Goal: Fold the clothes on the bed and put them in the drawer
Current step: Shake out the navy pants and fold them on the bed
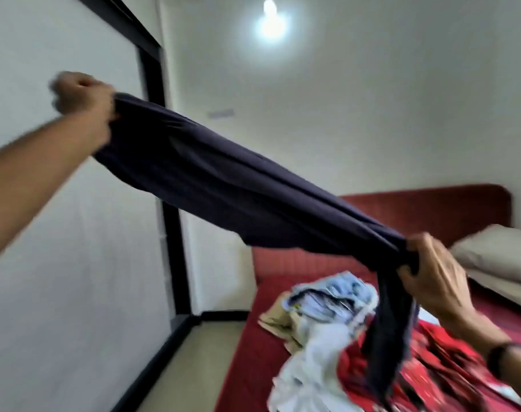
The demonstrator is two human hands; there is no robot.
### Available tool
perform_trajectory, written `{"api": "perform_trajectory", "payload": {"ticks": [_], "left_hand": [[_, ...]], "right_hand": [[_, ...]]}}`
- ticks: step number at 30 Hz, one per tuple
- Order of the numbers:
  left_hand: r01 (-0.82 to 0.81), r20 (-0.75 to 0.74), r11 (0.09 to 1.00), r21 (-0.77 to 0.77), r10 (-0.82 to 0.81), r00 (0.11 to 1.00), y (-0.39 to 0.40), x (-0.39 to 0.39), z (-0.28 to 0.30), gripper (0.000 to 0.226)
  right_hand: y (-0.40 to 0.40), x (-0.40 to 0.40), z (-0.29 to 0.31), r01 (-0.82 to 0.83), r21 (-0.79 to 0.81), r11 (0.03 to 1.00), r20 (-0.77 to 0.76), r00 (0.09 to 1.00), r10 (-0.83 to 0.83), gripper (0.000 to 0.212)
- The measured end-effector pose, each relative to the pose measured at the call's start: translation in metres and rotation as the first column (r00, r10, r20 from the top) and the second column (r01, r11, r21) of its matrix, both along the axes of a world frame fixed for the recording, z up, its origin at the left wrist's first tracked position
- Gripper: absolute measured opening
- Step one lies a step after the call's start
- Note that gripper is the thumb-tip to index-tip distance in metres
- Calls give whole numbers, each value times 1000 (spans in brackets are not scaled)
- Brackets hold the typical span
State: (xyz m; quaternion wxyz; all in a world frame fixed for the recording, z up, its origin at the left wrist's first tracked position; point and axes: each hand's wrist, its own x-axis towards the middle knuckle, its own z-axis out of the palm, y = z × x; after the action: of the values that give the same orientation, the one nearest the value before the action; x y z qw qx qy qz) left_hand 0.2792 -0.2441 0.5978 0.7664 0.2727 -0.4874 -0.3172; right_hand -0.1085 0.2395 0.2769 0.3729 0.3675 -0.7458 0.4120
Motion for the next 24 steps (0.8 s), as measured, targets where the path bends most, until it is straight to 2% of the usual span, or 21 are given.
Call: {"api": "perform_trajectory", "payload": {"ticks": [1,2,3,4,5,6,7,8,9,11,12,14,16,17,18,19,20,21,22,23,24], "left_hand": [[127,-127,991,54,-119,985,-76,-3,-50,36],[208,-187,976,63,-193,963,-130,-5,-103,45],[289,-218,952,104,-262,940,-134,-4,-163,46],[292,-273,935,200,-233,934,-103,-12,-231,41],[322,-299,896,307,-230,926,-29,-19,-288,27],[390,-372,821,418,-237,898,15,-27,-335,16],[433,-381,744,508,-257,888,85,-33,-403,18],[483,-385,657,580,-301,872,114,-33,-452,17],[432,-299,626,649,-313,902,185,-29,-534,13],[420,-354,485,767,-227,907,230,-25,-648,20],[382,-323,383,841,-211,923,254,-24,-684,24],[272,-218,256,928,-220,951,282,-25,-714,37],[212,-130,221,952,-332,934,283,-26,-707,45],[171,-79,215,962,-378,922,274,-24,-706,53],[124,-20,219,968,-424,906,263,-24,-701,63],[80,35,233,969,-449,893,254,-25,-704,74],[60,73,257,964,-477,876,254,-28,-700,80],[12,167,331,943,-508,845,262,-34,-697,75],[-27,274,438,899,-513,814,262,-35,-706,65],[-71,345,494,866,-490,801,255,-26,-714,55],[-81,383,531,843,-489,784,255,-27,-727,51]], "right_hand": [[16,-18,2,38,40,998,16,999,-38,47],[24,-35,-3,87,84,993,39,995,-91,53],[30,-50,-11,87,107,990,26,996,-90,49],[40,-68,-27,133,145,980,-11,991,-133,42],[52,-84,-46,215,190,958,-49,976,-210,36],[61,-102,-76,254,239,937,-34,967,-254,33],[71,-112,-110,280,269,922,52,951,-304,34],[79,-122,-138,302,334,893,133,923,-361,36],[87,-131,-188,299,408,863,212,888,-408,35],[107,-134,-251,270,479,835,343,818,-462,29],[115,-134,-282,232,523,820,424,764,-486,28],[131,-133,-341,179,568,803,595,585,-551,36],[141,-126,-379,186,524,831,762,333,-555,55],[142,-124,-387,242,458,855,835,214,-508,71],[144,-129,-399,299,390,871,881,156,-447,85],[146,-131,-402,334,335,881,917,99,-386,95],[144,-140,-405,340,244,908,955,79,-286,104],[148,-152,-412,348,147,926,986,30,-167,107],[151,-168,-417,327,30,945,999,26,-41,101],[152,-177,-418,292,-57,955,998,-11,63,88],[158,-178,-410,336,-230,913,966,-38,258,73]]}}
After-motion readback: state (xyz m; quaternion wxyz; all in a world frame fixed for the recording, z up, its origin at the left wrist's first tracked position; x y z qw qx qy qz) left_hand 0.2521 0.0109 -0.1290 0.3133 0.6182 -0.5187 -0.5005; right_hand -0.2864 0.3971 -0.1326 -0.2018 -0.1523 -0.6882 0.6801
